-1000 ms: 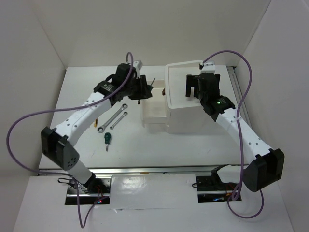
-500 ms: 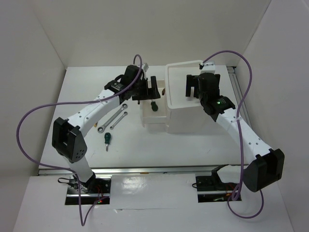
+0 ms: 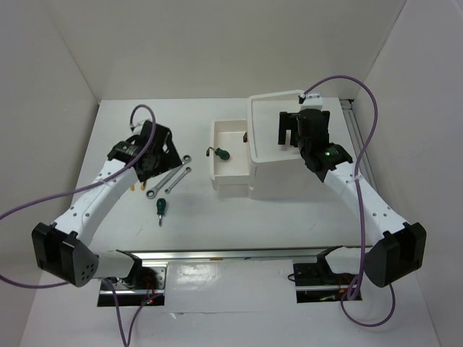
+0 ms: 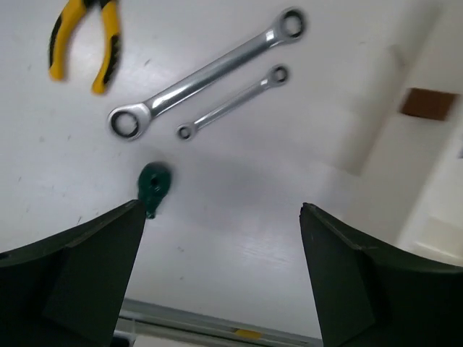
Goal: Sort the tools into containers
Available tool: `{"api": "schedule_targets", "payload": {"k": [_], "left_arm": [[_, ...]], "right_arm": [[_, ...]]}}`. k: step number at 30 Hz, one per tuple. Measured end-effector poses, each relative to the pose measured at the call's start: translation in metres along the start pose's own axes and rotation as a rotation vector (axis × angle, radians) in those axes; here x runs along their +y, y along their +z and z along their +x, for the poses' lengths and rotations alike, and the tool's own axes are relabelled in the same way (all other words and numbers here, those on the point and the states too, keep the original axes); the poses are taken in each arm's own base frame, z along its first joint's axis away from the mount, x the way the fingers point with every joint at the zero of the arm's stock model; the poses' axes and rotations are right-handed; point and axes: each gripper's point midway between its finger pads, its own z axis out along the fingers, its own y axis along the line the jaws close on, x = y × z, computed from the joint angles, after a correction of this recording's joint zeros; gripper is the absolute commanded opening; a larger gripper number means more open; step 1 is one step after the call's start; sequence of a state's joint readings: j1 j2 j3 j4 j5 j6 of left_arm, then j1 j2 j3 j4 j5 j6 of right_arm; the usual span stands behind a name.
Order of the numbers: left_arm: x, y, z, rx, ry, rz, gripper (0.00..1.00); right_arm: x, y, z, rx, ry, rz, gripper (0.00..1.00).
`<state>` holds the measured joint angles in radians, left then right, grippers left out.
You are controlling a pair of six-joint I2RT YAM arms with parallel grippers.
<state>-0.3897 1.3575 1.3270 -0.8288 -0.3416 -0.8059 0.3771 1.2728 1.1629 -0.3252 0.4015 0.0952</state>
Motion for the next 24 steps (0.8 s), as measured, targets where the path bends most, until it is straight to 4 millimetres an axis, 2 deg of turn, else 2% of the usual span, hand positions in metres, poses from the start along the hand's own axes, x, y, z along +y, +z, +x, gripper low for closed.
{"api": "schedule_targets", "payload": {"k": [4, 7, 9, 12, 20, 24], "left_arm": [[0.064, 0.019, 0.05, 0.13, -0.056, -0.18, 1.0], [0.088, 0.037, 0.079, 0.236, -0.058, -0.266, 0.99], [0.095, 0.048, 0.095, 0.29, -0.053, -0.298, 0.99], [0.098, 0.053, 0.113, 0.335, -0.051, -0.308, 0.99], [0.113, 0.073, 0.15, 0.402, -0.046, -0.362, 0.98], [0.12, 0.086, 0.161, 0.445, -0.052, -0.386, 0.92]], "right_arm": [[0.0, 0.0, 0.0, 0.0, 0.0, -0.002, 1.0], [0.0, 0.0, 0.0, 0.0, 0.0, -0.003, 1.0], [0.0, 0.0, 0.0, 0.0, 0.0, -0.003, 1.0], [0.001, 0.0, 0.0, 0.0, 0.0, -0.005, 1.0], [0.001, -0.001, 0.0, -0.001, -0.001, -0.006, 1.0], [0.001, -0.001, -0.001, -0.001, -0.001, -0.01, 1.0]]}}
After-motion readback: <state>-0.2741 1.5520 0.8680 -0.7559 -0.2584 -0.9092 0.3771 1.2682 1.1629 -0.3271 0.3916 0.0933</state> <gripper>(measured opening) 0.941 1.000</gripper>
